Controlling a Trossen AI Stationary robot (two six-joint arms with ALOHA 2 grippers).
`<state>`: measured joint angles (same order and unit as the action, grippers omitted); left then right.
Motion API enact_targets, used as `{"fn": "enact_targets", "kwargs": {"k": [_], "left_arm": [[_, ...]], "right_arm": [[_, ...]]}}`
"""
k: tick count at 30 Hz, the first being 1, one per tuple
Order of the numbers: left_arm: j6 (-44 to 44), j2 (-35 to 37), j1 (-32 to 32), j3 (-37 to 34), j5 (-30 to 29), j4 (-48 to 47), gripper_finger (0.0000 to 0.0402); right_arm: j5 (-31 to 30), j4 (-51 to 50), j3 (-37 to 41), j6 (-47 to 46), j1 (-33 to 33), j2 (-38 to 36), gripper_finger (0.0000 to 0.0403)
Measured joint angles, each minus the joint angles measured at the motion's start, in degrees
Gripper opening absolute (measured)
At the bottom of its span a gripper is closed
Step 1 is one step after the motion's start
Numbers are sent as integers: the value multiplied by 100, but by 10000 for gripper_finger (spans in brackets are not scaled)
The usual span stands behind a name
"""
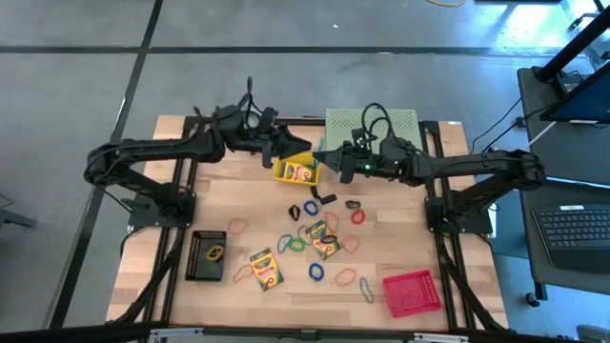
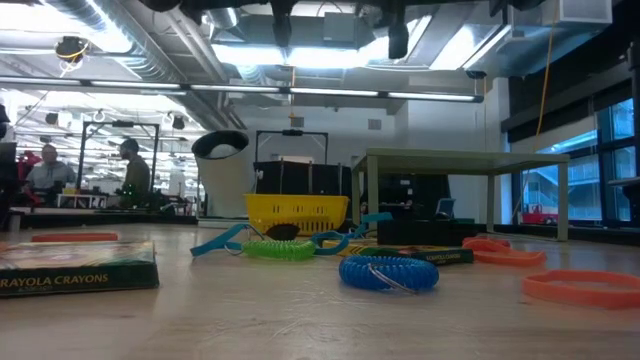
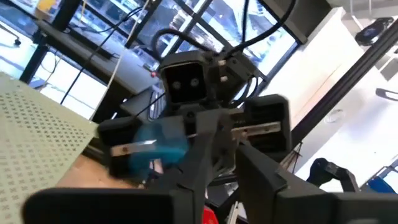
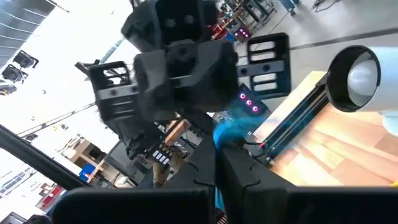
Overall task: Pick & Place Office Desk Supplies
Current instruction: Put the blue rubber band into the red bin
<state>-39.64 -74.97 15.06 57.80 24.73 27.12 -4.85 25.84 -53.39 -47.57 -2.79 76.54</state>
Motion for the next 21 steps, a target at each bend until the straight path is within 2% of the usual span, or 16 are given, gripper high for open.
{"fn": "enact_targets", "kwargs": {"k": [3, 5, 9, 13, 18, 21], "left_arm": [[-2, 102, 210, 0, 235, -256, 105], [-3, 158, 343, 0, 630, -393, 113], [-4, 288, 449, 0, 1687, -755, 118], [366, 385, 328, 0, 2563, -1656, 107], [1356, 425, 95, 0, 2643, -3314, 84], [1882, 425, -29, 0, 2428, -4211, 76]], "right_arm": [[166, -178, 0, 2, 0, -187, 1], [296, -563, -2, -27, 20, -381, 1], [587, -1999, -4, -237, 129, -871, 1], [1028, -3563, -4, -655, 398, -1324, 1], [1429, -4946, -4, -1354, 1174, -1589, 0], [1493, -5663, -4, -1884, 1875, -1589, 0]]}}
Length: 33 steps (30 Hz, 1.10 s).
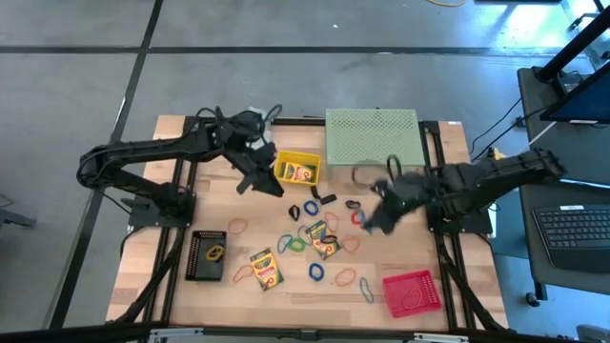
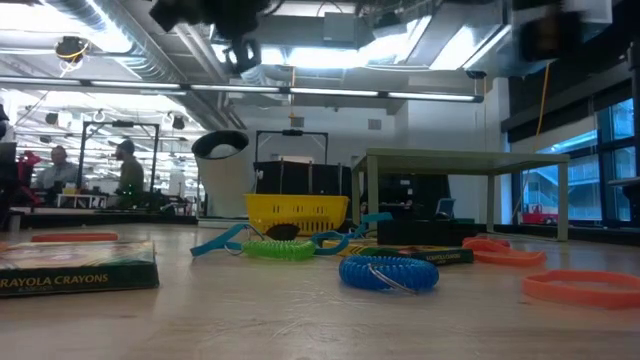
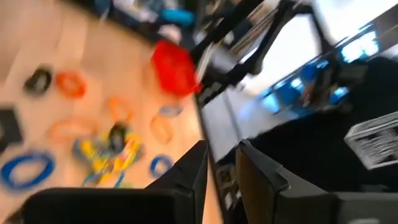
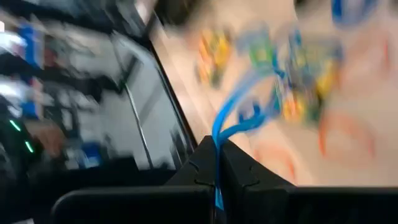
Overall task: Pick & Place Office Desk Supplies
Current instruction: Put the blue rubber band into the red bin
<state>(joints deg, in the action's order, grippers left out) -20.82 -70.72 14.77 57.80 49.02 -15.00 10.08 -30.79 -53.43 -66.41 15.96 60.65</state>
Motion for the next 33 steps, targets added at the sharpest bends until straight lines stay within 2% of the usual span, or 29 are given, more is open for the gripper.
{"fn": "enact_targets", "kwargs": {"k": [5, 8, 13, 18, 24, 33], "left_arm": [[696, 0, -168, -5, -984, -1244, 79], [845, 0, -229, -149, -1425, -1524, 84], [815, -4, -314, -572, -1493, -1375, 88], [226, -11, -399, -1061, -1495, -688, 83], [-89, -11, -398, -1246, -1962, -532, 71], [-101, -11, -398, -1248, -2020, -535, 63]], "right_arm": [[-48, -1224, 0, -862, 1098, 77, 0], [-148, -1842, 1, -1370, 1688, 89, 0], [-369, -1925, 2, -2288, 2623, 223, 0], [-458, -1759, 2, -3256, 3365, 769, 0], [-469, -1083, 2, -3844, 3807, 1738, 0], [-469, -312, 7, -4041, 3852, 2978, 0]]}}
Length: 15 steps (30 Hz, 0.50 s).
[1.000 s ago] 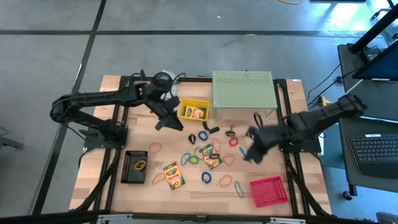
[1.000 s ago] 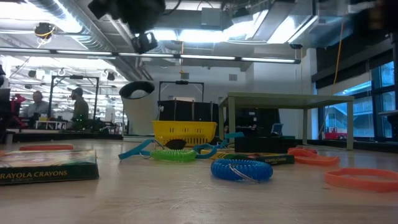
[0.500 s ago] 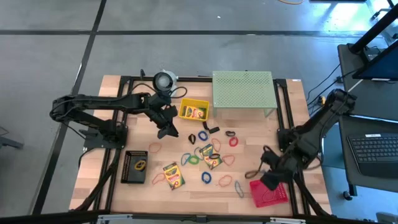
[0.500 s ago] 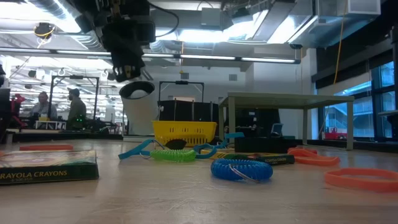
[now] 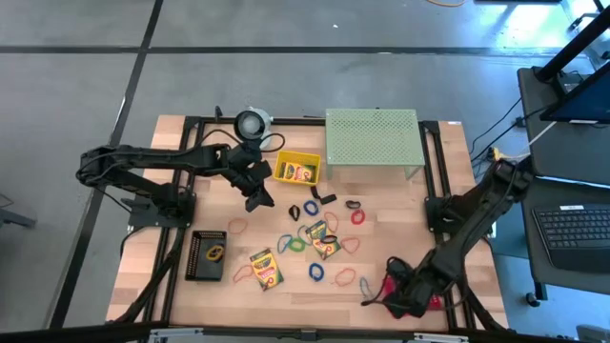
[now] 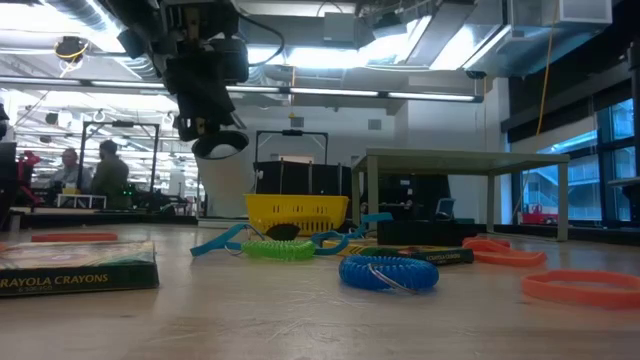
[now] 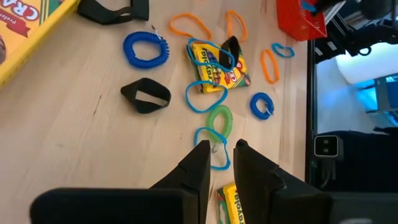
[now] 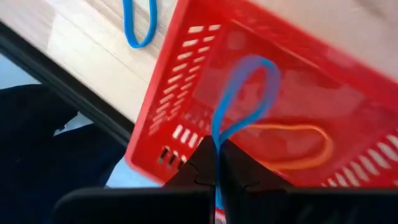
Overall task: Pick & Place Office Desk Supplies
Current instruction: Put the blue rubber band into the red bin
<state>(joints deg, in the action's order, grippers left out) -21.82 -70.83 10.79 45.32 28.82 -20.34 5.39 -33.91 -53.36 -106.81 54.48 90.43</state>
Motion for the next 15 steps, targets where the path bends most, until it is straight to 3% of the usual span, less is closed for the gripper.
{"fn": "enact_targets", "kwargs": {"k": [15], "left_arm": [[255, 1, -68, 0, 267, -66, 61]], "right_arm": [[306, 153, 0, -1119, 13, 309, 22]]}}
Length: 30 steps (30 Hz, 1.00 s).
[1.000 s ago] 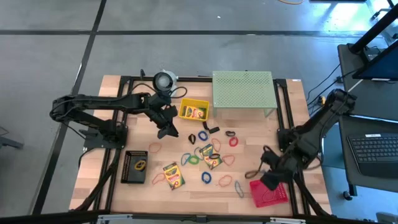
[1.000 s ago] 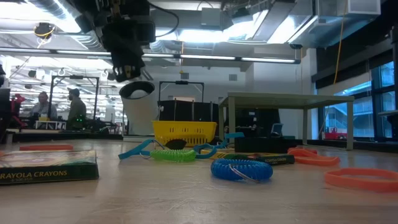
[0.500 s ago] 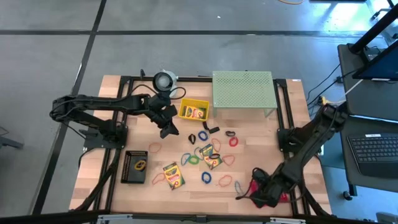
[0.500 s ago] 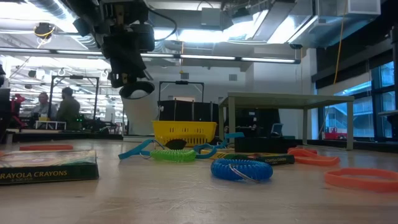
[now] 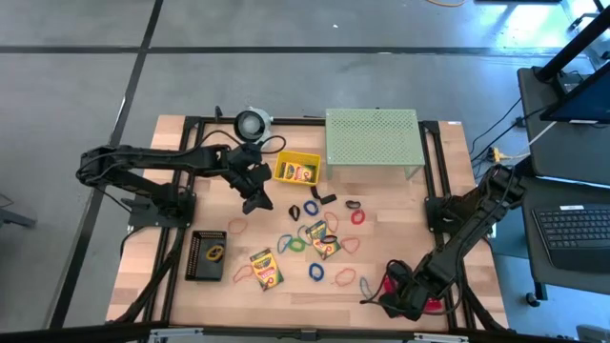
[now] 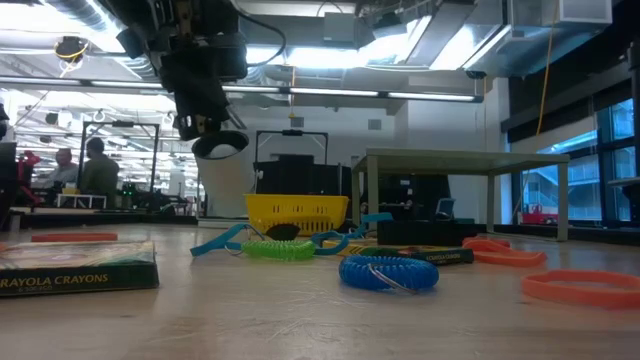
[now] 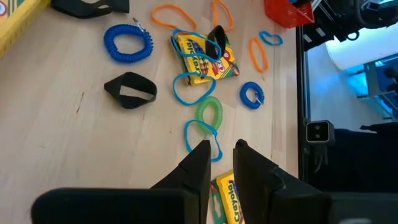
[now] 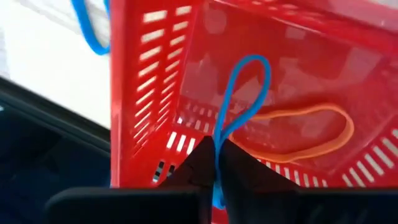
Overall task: Pick & Place Office Desk Supplies
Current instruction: Put the blue rubber band into the red bin, then put the orange rubber band into the red bin
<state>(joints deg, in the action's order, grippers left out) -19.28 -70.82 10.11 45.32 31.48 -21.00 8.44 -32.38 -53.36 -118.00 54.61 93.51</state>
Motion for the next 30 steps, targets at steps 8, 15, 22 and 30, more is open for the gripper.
{"fn": "enact_targets", "kwargs": {"k": [8, 15, 22, 30], "left_arm": [[38, 0, 0, 0, 2, -134, 61], [200, 1, 0, 0, 2, -508, 61], [496, 0, 0, 2, -23, -495, 61], [495, -1, 0, 2, -26, -496, 61]], "right_arm": [[320, 182, 0, -310, 4, -15, 134], [316, 336, -174, -323, 2, -24, 239], [342, -474, -423, -142, -49, -40, 229], [547, -511, -430, -313, 6, -52, 183]]}}
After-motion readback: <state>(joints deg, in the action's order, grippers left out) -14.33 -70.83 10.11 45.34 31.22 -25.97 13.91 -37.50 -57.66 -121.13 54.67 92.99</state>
